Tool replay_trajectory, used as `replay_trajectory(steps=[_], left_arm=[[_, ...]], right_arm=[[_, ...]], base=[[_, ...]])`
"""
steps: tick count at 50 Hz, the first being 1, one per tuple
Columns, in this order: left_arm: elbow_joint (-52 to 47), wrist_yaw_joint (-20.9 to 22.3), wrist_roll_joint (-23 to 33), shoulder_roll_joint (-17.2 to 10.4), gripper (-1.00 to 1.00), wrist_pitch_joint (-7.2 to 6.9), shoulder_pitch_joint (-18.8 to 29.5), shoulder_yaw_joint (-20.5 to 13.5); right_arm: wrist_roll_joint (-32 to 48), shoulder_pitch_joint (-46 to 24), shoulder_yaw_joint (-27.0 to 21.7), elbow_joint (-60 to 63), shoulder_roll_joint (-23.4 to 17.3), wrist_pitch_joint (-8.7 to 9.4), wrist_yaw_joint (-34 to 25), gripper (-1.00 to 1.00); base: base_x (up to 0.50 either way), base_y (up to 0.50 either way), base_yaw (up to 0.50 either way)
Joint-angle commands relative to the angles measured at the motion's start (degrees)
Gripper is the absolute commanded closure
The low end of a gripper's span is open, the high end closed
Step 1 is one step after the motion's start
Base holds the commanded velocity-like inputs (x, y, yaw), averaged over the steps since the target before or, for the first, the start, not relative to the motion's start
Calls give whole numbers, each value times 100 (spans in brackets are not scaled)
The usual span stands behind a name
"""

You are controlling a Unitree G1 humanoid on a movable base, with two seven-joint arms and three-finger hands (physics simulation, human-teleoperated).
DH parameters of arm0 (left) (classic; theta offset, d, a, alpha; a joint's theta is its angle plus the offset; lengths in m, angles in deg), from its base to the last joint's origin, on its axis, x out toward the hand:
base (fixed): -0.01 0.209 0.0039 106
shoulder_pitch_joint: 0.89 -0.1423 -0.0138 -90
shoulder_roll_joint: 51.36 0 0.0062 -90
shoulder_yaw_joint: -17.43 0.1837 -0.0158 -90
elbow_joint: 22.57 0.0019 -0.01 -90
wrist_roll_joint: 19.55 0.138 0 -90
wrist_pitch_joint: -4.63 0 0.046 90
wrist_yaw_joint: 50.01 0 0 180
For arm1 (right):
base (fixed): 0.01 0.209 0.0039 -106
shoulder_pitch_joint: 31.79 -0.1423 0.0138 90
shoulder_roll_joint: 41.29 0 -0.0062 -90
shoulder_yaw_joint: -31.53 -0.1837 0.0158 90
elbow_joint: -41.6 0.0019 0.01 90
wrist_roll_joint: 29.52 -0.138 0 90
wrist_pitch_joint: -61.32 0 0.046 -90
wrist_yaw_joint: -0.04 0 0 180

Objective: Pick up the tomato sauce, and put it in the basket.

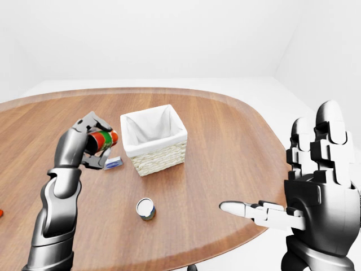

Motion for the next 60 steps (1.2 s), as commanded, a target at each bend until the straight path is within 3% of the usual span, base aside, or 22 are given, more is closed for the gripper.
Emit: replay_trajectory(steps=[1, 3, 7, 10, 11, 13, 16, 17, 20, 22, 29, 32, 36, 40, 41, 44, 45, 47, 49, 53, 58, 60], left_arm=[[-1427, 1019, 128, 104, 100, 0, 1368, 328], [-1540, 1191, 129, 132, 100, 0, 1587, 409], [-2016, 1779, 428, 476, 100, 0, 2351, 896], [-1689, 1878, 702, 570, 100, 0, 2884, 1065], [-1669, 1901, 733, 603, 100, 0, 2903, 1045], [-1023, 1826, 815, 573, 100, 0, 3541, 1000], [-137, 1576, 699, 485, 100, 0, 4274, 843], [497, 1404, 697, 331, 100, 0, 4665, 836], [1230, 1290, 576, 279, 100, 0, 5322, 768], [1359, 1238, 511, 267, 100, 0, 5516, 775], [4573, 197, 620, -14, 100, 0, 6820, 892], [5665, -141, 658, -12, 100, 0, 7240, 924], [7315, -756, 709, -8, 100, 0, 7885, 899], [8156, -1082, 1311, 39, 100, 191, 8025, 1240], [8326, -1092, 1286, 79, 100, 246, 8045, 1163], [8619, -1088, 1435, 105, 100, 222, 8068, 1135], [8664, -819, 1259, 165, 100, 214, 8070, 980], [8784, -557, 1362, 173, 100, 57, 8142, 1031], [8848, -422, 1433, 180, 100, 0, 8205, 1051], [8923, -386, 1774, 133, 100, 0, 8228, 1150], [8945, 385, 1931, 238, 100, 0, 7851, 1142], [8939, 406, 2004, 240, 100, 0, 7752, 1141]], right_arm=[[99, -34, 36, 0, 137, 48, -116, -100], [94, -3, 19, 0, 151, 18, -129, -100], [160, -43, 48, 0, 267, 63, -223, -100], [111, 69, -69, 0, 361, -36, -326, -100], [114, 72, -77, 0, 379, -36, -345, -100], [193, -14, -11, 0, 451, 62, -383, -100], [143, -3, -52, 0, 435, 46, -388, -100], [115, 23, -81, 0, 426, 16, -385, -100], [120, 18, -87, 1, 446, 25, -401, -100], [133, 15, -101, 1, 495, 35, -446, -100], [92, 9, -115, 1, 451, 32, -410, -100], [74, -33, -112, 1, 422, 74, -382, -100], [46, 73, -144, 1, 399, -37, -370, -100], [11, 22, -161, 1, 374, 6, -352, -100], [21, 17, -150, 1, 386, 15, -360, -100], [9, 52, -181, 1, 400, -18, -382, -100], [-9, 62, -202, 1, 393, -26, -382, -100], [-38, 31, -220, 1, 368, 5, -361, -100], [-16, -9, -187, 1, 359, 44, -346, -100], [-85, 140, -294, 1, 420, -104, -427, -100], [-6, 107, -241, 1, 512, -73, -484, -100], [-30, 87, -266, 1, 511, -53, -492, -100]], base=[[0, 0, 0], [0, 0, 0], [0, 0, 0], [0, 0, 0], [0, 0, 0], [0, 0, 0], [0, 0, 0], [0, 0, 0], [0, 0, 0], [0, 0, 0], [0, 0, 0], [0, 0, 0], [0, 0, 0], [0, 0, 0], [0, 0, 0], [0, 0, 0], [0, 0, 0], [0, 0, 0], [0, 0, 0], [0, 0, 0], [0, 0, 0], [0, 0, 0]])
